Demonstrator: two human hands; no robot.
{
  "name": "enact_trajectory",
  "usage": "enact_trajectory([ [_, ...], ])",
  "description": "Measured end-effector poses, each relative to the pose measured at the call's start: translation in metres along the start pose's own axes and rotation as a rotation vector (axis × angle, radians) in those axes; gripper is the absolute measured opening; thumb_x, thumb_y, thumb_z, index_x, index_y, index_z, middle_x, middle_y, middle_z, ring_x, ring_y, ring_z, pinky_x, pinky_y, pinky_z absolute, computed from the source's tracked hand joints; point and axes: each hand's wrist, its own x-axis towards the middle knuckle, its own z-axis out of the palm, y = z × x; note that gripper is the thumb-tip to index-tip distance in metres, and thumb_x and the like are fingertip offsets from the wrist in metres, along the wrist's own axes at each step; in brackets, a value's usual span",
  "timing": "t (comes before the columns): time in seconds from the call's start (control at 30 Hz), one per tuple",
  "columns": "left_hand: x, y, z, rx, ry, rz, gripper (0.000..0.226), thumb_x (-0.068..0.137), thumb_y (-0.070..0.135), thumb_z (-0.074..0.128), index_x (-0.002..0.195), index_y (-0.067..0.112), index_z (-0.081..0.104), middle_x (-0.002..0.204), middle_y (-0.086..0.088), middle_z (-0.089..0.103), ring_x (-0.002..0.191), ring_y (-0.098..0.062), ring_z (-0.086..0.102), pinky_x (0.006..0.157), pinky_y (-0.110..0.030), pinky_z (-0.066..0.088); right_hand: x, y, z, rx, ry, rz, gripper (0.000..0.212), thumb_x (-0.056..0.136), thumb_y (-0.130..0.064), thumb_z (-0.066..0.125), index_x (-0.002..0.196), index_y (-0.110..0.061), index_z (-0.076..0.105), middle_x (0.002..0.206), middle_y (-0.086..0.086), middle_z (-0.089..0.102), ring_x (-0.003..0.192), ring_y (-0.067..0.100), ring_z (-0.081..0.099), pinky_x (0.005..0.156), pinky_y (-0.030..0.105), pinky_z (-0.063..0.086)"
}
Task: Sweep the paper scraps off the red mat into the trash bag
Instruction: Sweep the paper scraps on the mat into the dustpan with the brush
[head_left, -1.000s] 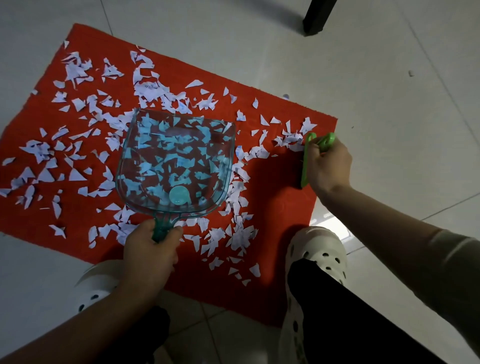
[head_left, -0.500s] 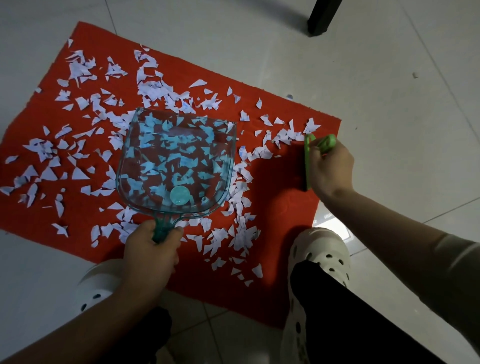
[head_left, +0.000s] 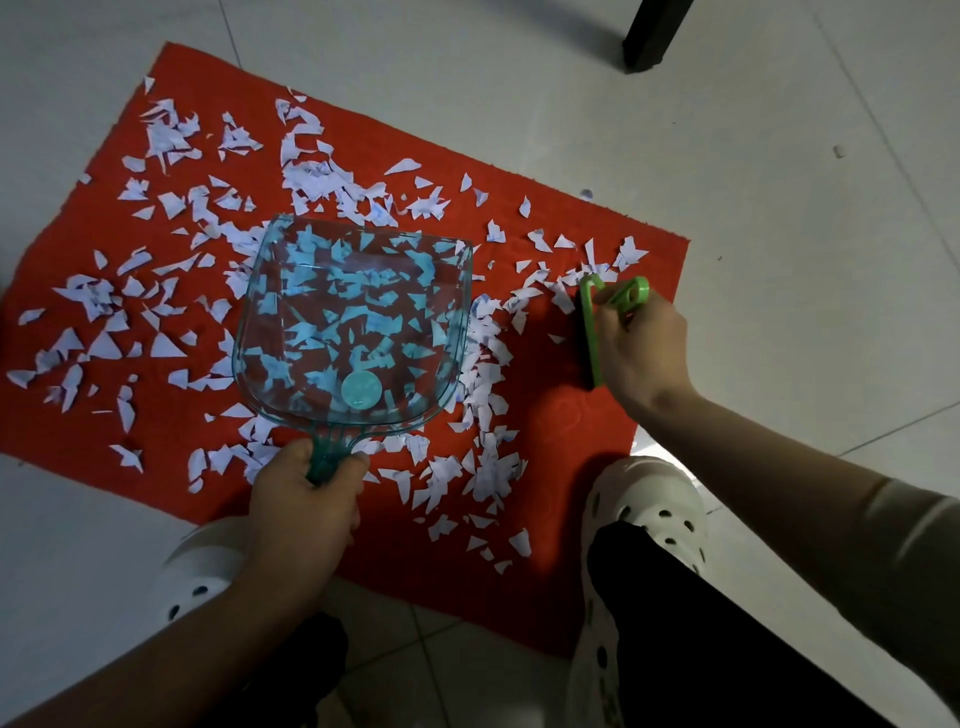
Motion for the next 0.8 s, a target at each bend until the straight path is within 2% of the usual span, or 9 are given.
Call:
enact_trajectory([
  [0.03, 0.000, 0.000, 0.000, -0.002, -0.001, -0.002, 0.018, 0.090, 0.016, 0.061, 0.077, 0.005, 0.054, 0.057, -0.012, 0.053, 0.047, -0.018, 0.050, 0.044, -0.028, 0.043, -0.003, -0.003, 0.003, 0.002, -0.048, -0.013, 0.029, 0.101, -0.032, 0.047, 0.096, -0.010, 0.066, 0.080, -0.001, 0.064, 0.072, 0.015, 0.062, 0.060, 0.033, 0.050],
  [0.1, -0.001, 0.000, 0.000, -0.005, -0.001, -0.005, 0.018, 0.091, 0.016, 0.060, 0.076, 0.006, 0.054, 0.056, -0.011, 0.052, 0.047, -0.018, 0.049, 0.044, -0.029, 0.042, -0.010, -0.012, 0.008, 0.019, -0.144, -0.038, 0.028, 0.100, -0.031, 0.048, 0.100, -0.011, 0.068, 0.085, 0.006, 0.069, 0.073, 0.023, 0.066, 0.063, 0.040, 0.056],
  [0.2, 0.000, -0.001, 0.000, -0.012, 0.002, -0.015, 0.019, 0.090, 0.016, 0.061, 0.075, 0.007, 0.054, 0.054, -0.009, 0.051, 0.046, -0.018, 0.049, 0.044, -0.030, 0.042, -0.013, -0.017, 0.007, 0.111, -0.164, -0.032, 0.021, 0.097, -0.015, 0.045, 0.096, -0.015, 0.066, 0.083, 0.007, 0.068, 0.071, 0.028, 0.064, 0.063, 0.042, 0.056],
  [0.3, 0.001, -0.001, 0.000, -0.028, 0.003, -0.027, 0.018, 0.090, 0.016, 0.061, 0.076, 0.007, 0.054, 0.054, -0.009, 0.051, 0.047, -0.019, 0.050, 0.046, -0.031, 0.042, -0.008, -0.009, -0.002, 0.136, -0.048, 0.020, 0.023, 0.092, -0.020, 0.045, 0.084, -0.012, 0.065, 0.074, 0.007, 0.065, 0.068, 0.029, 0.061, 0.063, 0.045, 0.055],
  [0.37, 0.001, -0.001, 0.001, -0.020, 0.000, -0.019, 0.018, 0.090, 0.016, 0.061, 0.076, 0.006, 0.054, 0.054, -0.010, 0.051, 0.047, -0.018, 0.049, 0.046, -0.031, 0.042, -0.002, -0.001, -0.010, 0.163, 0.057, 0.083, 0.029, 0.087, -0.030, 0.043, 0.086, -0.012, 0.066, 0.075, 0.006, 0.065, 0.071, 0.026, 0.061, 0.067, 0.045, 0.055],
  [0.43, 0.001, -0.001, 0.001, -0.013, -0.003, -0.010, 0.018, 0.090, 0.016, 0.060, 0.077, 0.005, 0.054, 0.054, -0.010, 0.051, 0.046, -0.018, 0.049, 0.045, -0.030, 0.042, 0.007, 0.007, -0.018, 0.169, 0.160, 0.122, 0.040, 0.083, -0.038, 0.041, 0.090, -0.007, 0.065, 0.074, 0.011, 0.063, 0.068, 0.022, 0.055, 0.064, 0.040, 0.049],
  [0.57, 0.001, 0.000, 0.002, -0.006, -0.017, -0.016, 0.017, 0.091, 0.017, 0.060, 0.079, 0.006, 0.054, 0.057, -0.009, 0.052, 0.048, -0.017, 0.049, 0.046, -0.030, 0.041, 0.026, 0.018, -0.029, 0.123, 0.285, 0.163, 0.032, 0.091, -0.027, 0.040, 0.092, -0.002, 0.059, 0.073, 0.007, 0.056, 0.066, 0.021, 0.048, 0.061, 0.039, 0.043],
  [0.67, 0.000, 0.000, 0.003, -0.005, -0.017, -0.013, 0.018, 0.090, 0.017, 0.060, 0.080, 0.003, 0.054, 0.057, -0.010, 0.052, 0.047, -0.017, 0.049, 0.044, -0.029, 0.041, 0.041, 0.020, -0.033, 0.086, 0.339, 0.166, 0.025, 0.095, -0.021, 0.041, 0.094, -0.002, 0.058, 0.079, 0.005, 0.057, 0.072, 0.021, 0.051, 0.070, 0.044, 0.049],
  [0.8, 0.000, -0.001, 0.004, -0.010, -0.016, -0.015, 0.018, 0.090, 0.016, 0.061, 0.078, 0.004, 0.054, 0.056, -0.010, 0.051, 0.047, -0.017, 0.048, 0.044, -0.029, 0.040, 0.052, 0.019, -0.032, 0.045, 0.332, 0.187, 0.023, 0.097, -0.021, 0.044, 0.100, -0.004, 0.060, 0.084, 0.001, 0.058, 0.082, 0.023, 0.057, 0.082, 0.044, 0.051],
])
